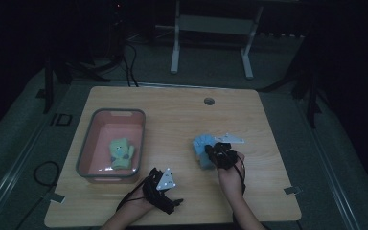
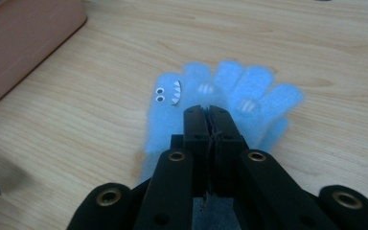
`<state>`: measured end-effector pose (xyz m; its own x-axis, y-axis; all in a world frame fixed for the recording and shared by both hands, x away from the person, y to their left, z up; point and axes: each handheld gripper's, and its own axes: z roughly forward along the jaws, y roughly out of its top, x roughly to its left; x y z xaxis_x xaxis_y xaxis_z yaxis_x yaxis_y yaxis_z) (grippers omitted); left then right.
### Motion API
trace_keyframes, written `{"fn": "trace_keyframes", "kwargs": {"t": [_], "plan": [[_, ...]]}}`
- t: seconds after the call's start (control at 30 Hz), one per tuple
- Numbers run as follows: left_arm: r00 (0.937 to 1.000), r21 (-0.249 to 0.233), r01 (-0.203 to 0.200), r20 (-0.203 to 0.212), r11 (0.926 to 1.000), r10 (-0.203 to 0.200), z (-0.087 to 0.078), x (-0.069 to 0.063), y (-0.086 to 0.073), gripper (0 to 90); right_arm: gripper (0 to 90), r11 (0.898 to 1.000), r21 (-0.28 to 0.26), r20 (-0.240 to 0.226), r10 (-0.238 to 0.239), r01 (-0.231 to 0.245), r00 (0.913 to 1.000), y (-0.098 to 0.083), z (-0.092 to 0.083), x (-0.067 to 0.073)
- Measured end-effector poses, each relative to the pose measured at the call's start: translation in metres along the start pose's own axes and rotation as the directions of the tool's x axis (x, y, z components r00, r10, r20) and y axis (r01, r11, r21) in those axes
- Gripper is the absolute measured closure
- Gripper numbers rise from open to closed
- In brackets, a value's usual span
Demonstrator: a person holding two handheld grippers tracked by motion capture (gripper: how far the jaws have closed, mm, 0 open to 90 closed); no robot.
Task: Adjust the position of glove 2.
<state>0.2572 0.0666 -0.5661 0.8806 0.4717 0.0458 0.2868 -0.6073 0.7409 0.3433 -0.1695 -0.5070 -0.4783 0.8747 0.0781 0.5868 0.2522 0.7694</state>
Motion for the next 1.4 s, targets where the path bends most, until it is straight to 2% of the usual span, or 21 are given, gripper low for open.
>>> {"fn": "trace_keyframes", "kwargs": {"t": [0.23, 0.57, 1.0, 1.1, 1.2, 1.33, 1.4], "plan": [[1.0000, -0.001, -0.001, 0.002, 1.0000, 0.001, 0.000, 0.000, 0.000, 2.0, 87.5, 1.000, 0.019, 0.004, -0.006, 0.006, 1.0000, -0.004, 0.005, 0.000], [1.0000, 0.002, -0.005, 0.002, 1.0000, 0.005, 0.000, 0.000, 0.000, 2.0, 87.2, 0.997, 0.078, 0.008, -0.007, 0.006, 0.9999, -0.014, 0.022, -0.005], [0.9999, -0.001, -0.012, 0.000, 0.9999, 0.012, 0.000, -0.001, 0.000, 2.0, 85.1, 0.995, 0.099, -0.001, 0.005, -0.005, 1.0000, -0.021, 0.031, -0.008], [0.9998, -0.019, -0.019, 0.003, 0.9996, 0.019, -0.002, -0.002, 0.002, 2.0, 81.7, 0.995, 0.101, -0.009, 0.006, -0.005, 0.9999, -0.019, 0.028, -0.008], [0.9993, -0.017, -0.035, -0.010, 0.9992, 0.035, -0.002, -0.004, 0.002, 2.0, 72.7, 0.994, 0.110, -0.022, -0.014, 0.016, 0.9997, -0.016, 0.024, -0.007], [0.9993, -0.012, -0.031, -0.020, 0.9995, 0.030, -0.002, -0.005, 0.004, 2.0, 51.8, 0.995, 0.099, -0.050, -0.028, 0.033, 0.9983, -0.012, 0.019, -0.009], [0.9992, -0.024, -0.027, -0.030, 0.9994, 0.026, -0.002, -0.005, 0.005, 2.0, 43.0, 0.995, 0.087, -0.055, -0.049, 0.054, 0.9973, -0.010, 0.016, -0.011]]}}
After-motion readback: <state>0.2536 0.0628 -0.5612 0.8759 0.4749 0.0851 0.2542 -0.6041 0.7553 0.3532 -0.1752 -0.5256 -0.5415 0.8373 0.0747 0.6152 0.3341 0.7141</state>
